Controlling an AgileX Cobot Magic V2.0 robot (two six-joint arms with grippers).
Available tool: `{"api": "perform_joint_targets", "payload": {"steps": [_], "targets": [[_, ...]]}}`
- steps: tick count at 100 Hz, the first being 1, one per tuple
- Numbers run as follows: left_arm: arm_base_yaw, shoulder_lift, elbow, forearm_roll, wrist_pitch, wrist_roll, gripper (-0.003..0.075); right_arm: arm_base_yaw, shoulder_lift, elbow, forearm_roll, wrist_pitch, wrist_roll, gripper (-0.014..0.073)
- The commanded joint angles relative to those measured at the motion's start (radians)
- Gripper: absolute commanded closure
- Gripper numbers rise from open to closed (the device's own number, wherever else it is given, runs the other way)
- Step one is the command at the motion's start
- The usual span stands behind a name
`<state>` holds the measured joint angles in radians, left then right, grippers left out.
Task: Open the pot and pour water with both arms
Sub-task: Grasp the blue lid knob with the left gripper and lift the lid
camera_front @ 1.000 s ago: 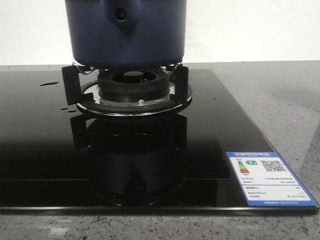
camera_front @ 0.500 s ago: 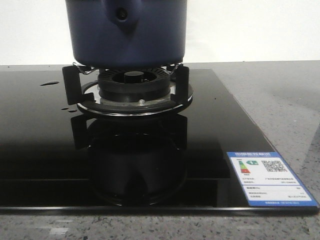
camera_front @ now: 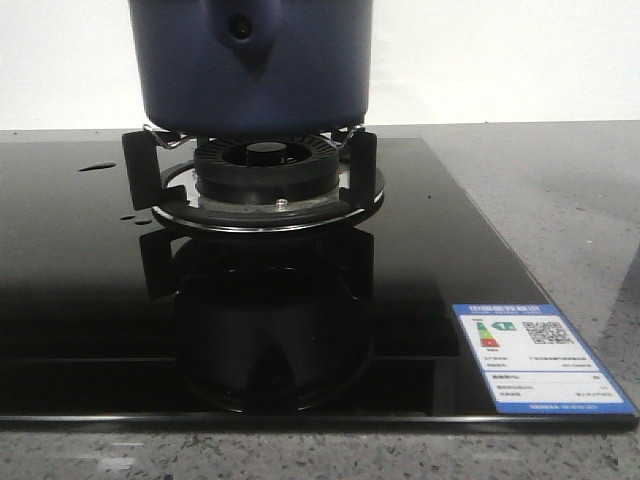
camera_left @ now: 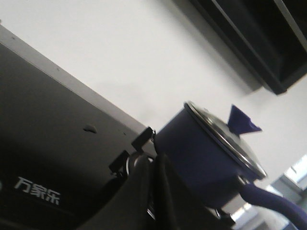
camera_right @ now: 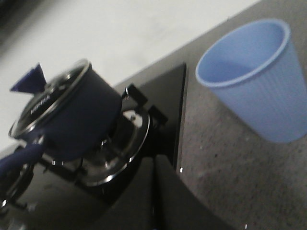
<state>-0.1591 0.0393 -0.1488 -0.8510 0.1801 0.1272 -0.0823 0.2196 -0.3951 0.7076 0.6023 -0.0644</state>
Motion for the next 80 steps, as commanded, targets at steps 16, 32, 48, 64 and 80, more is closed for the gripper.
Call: {"api": "perform_joint_targets", "payload": {"steps": [16, 32, 48, 64, 80], "targets": [[-0.001, 0.247, -0.243, 0.01, 0.293, 0.087, 0.0738, -0.006, 0.301, -0.295, 0.003, 0.423, -0.005, 0.0667], [-0.001, 0.423, -0.394, -0.223, 0.543, 0.376, 0.0738, -0.006, 0.402, -0.442, 0.005, 0.59, -0.029, 0.0668], [-0.001, 0.614, -0.535, -0.525, 0.801, 0.691, 0.0738, -0.006, 0.416, -0.512, 0.005, 0.615, -0.055, 0.0668], [-0.001, 0.763, -0.662, -0.653, 0.924, 1.007, 0.0738, -0.006, 0.409, -0.514, 0.012, 0.588, -0.213, 0.0668], [-0.001, 0.86, -0.759, -0.609, 0.932, 1.239, 0.0716, -0.006, 0.376, -0.514, 0.017, 0.502, -0.331, 0.0667]]}}
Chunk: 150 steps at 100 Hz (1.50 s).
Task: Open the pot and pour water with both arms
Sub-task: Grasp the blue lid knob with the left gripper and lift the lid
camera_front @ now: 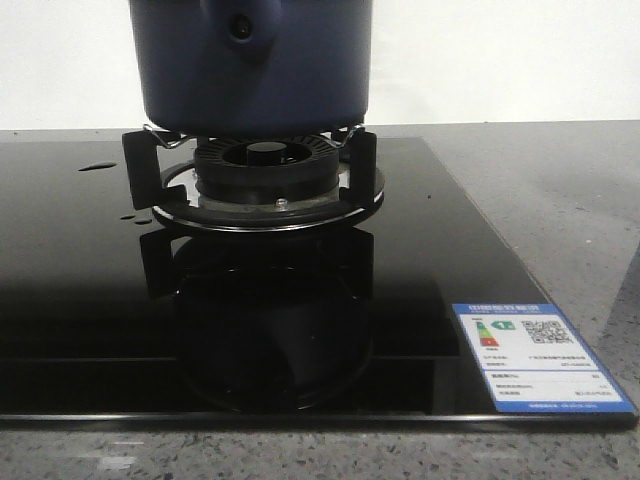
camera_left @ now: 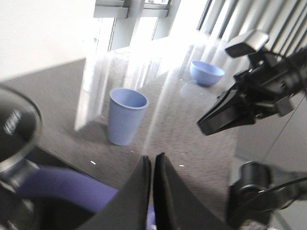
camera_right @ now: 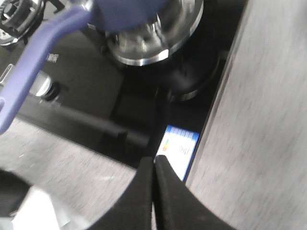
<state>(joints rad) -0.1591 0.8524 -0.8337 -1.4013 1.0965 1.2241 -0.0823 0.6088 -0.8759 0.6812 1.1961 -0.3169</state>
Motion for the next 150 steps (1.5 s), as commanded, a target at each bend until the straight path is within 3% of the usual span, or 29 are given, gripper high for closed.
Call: {"api": "perform_joint_targets", "payload": {"steps": [1, 11, 18, 28, 35, 50, 61, 84, 111, 131, 150], "targets": [[-0.001, 0.051, -0.076, -0.059, 0.016, 0.151, 0.071, -0.006, -0.013, -0.033, 0.043, -0.094, -0.083, 0.0667], [-0.001, 0.094, -0.103, -0.059, 0.009, 0.266, 0.058, -0.006, -0.025, -0.033, 0.045, -0.121, -0.132, 0.0666], [-0.001, 0.114, -0.105, -0.079, -0.026, 0.321, 0.0447, -0.006, -0.025, -0.033, 0.045, -0.122, -0.145, 0.0635], [-0.001, 0.139, -0.105, -0.1, -0.1, 0.366, 0.0259, -0.006, -0.032, -0.033, 0.045, -0.129, -0.147, 0.0526], [-0.001, 0.16, -0.105, -0.116, -0.143, 0.366, 0.0195, -0.006, -0.04, -0.033, 0.045, -0.147, -0.151, 0.0424], [-0.001, 0.219, -0.109, -0.181, -0.153, 0.444, 0.019, -0.006, -0.058, -0.033, 0.047, -0.168, -0.191, 0.0205], [-0.001, 0.28, -0.133, -0.239, -0.153, 0.519, 0.0191, -0.004, -0.066, -0.033, 0.047, -0.168, -0.201, 0.0121], [-0.001, 0.43, -0.24, -0.255, -0.123, 0.552, 0.0188, -0.004, -0.104, -0.038, 0.046, -0.168, -0.21, 0.0114], [-0.01, 0.564, -0.334, -0.256, -0.114, 0.555, 0.0129, -0.004, -0.132, -0.039, 0.042, -0.166, -0.21, 0.0114], [-0.064, 0.625, -0.37, -0.256, -0.139, 0.728, 0.0129, -0.004, -0.132, -0.039, 0.036, -0.17, -0.21, 0.0114], [-0.081, 0.663, -0.372, -0.288, -0.185, 0.733, 0.0129, -0.004, -0.132, -0.039, 0.036, -0.17, -0.21, 0.0114]]}}
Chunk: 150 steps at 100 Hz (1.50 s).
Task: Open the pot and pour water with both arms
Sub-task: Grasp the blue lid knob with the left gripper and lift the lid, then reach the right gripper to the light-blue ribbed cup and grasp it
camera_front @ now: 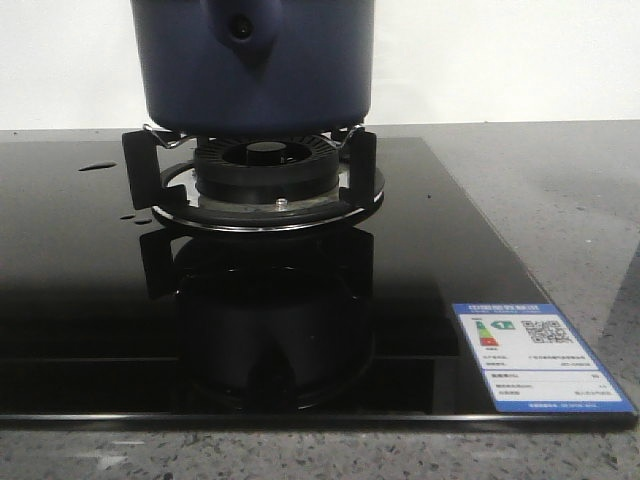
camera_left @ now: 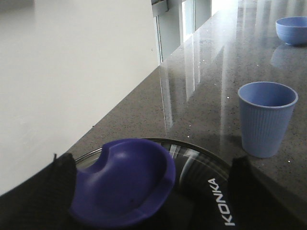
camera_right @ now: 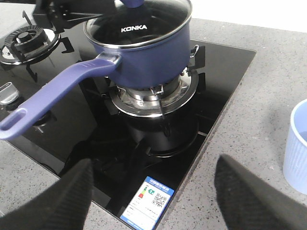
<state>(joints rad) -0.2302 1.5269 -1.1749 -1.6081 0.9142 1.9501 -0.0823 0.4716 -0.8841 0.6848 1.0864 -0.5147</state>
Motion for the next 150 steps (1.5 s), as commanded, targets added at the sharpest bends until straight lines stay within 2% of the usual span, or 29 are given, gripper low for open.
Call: {"api": "perform_joint_targets", "payload": {"steps": [1, 27, 66, 79, 97, 111, 127, 150], "targets": [[-0.01, -0.01, -0.031, -0.084, -0.005, 0.007, 0.0129, -0.004, 0.005, -0.031, 0.032, -0.06, -0.012, 0.0114], [-0.01, 0.015, -0.031, -0.223, -0.042, 0.007, 0.0129, -0.004, 0.005, -0.031, 0.032, -0.06, -0.012, 0.0115], [-0.01, 0.057, -0.031, -0.228, -0.001, 0.007, 0.0139, -0.004, 0.005, -0.031, 0.032, -0.072, -0.012, 0.0115], [-0.01, 0.057, -0.031, -0.228, 0.025, 0.007, 0.0202, -0.004, 0.005, -0.031, 0.032, -0.072, -0.012, 0.0115], [-0.01, 0.057, -0.031, -0.23, 0.027, 0.007, 0.037, -0.004, 0.005, -0.031, 0.032, -0.075, -0.012, 0.0116], [-0.01, 0.057, -0.031, -0.25, 0.052, 0.007, 0.0459, -0.004, 0.005, -0.031, 0.032, -0.075, -0.012, 0.0116], [-0.008, 0.055, -0.053, -0.255, 0.094, 0.005, 0.0467, -0.004, 0.005, -0.031, 0.032, -0.076, -0.012, 0.0116], [0.033, -0.021, -0.079, -0.253, 0.062, -0.039, 0.0465, -0.004, 0.005, -0.031, 0.032, -0.084, -0.012, 0.0116]]}}
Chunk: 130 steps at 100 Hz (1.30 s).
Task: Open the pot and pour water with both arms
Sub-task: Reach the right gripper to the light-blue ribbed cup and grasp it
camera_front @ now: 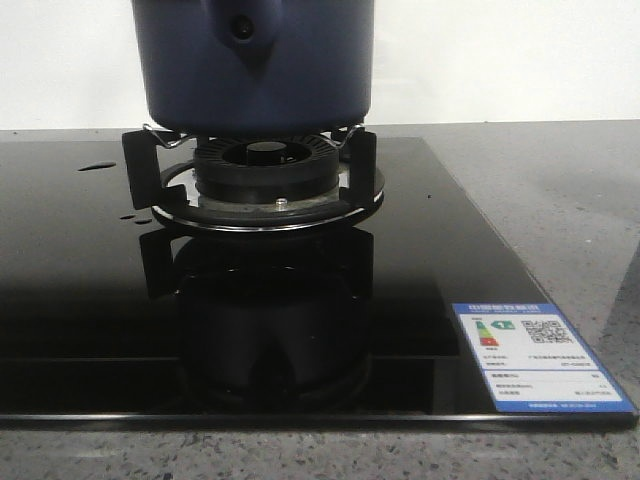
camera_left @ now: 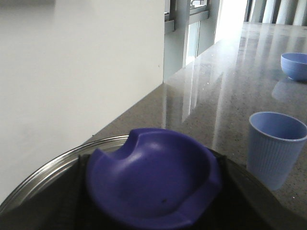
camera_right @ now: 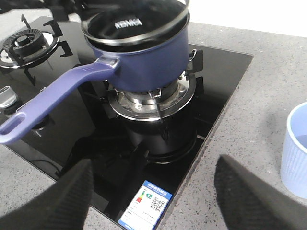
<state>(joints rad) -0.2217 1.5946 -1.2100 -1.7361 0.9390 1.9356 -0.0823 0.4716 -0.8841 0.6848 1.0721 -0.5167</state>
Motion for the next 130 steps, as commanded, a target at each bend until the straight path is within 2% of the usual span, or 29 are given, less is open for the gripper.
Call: {"api": "perform_joint_targets", "payload": {"steps": [1, 20, 33, 53, 61, 87, 111, 130], "targets": [[0.027, -0.095, -0.044, -0.125, 0.032, -0.027, 0.0464, -0.004, 0.005, -0.031, 0.032, -0.069, -0.01, 0.0116], [0.114, -0.199, -0.042, -0.069, 0.009, -0.113, 0.04, -0.004, 0.005, -0.031, 0.032, -0.103, -0.01, 0.0116], [0.175, -0.275, -0.015, -0.004, -0.032, -0.194, 0.04, -0.004, 0.005, -0.031, 0.032, -0.164, -0.01, 0.0116], [0.267, -0.431, 0.1, -0.002, -0.135, -0.237, 0.04, -0.004, 0.017, -0.029, 0.028, -0.275, -0.01, 0.0116], [0.289, -0.491, 0.163, -0.002, -0.182, -0.259, 0.04, -0.004, 0.034, -0.029, -0.012, -0.334, -0.01, 0.0116], [0.294, -0.656, 0.318, -0.004, -0.296, -0.266, 0.04, -0.004, 0.119, -0.029, -0.237, -0.483, -0.01, 0.0116], [0.294, -0.695, 0.337, -0.022, -0.304, -0.266, 0.04, -0.004, 0.114, -0.019, -0.249, -0.426, 0.043, 0.0116], [0.292, -0.695, 0.337, -0.04, -0.3, -0.266, 0.04, -0.004, -0.005, 0.062, -0.273, -0.408, 0.043, 0.0116]]}}
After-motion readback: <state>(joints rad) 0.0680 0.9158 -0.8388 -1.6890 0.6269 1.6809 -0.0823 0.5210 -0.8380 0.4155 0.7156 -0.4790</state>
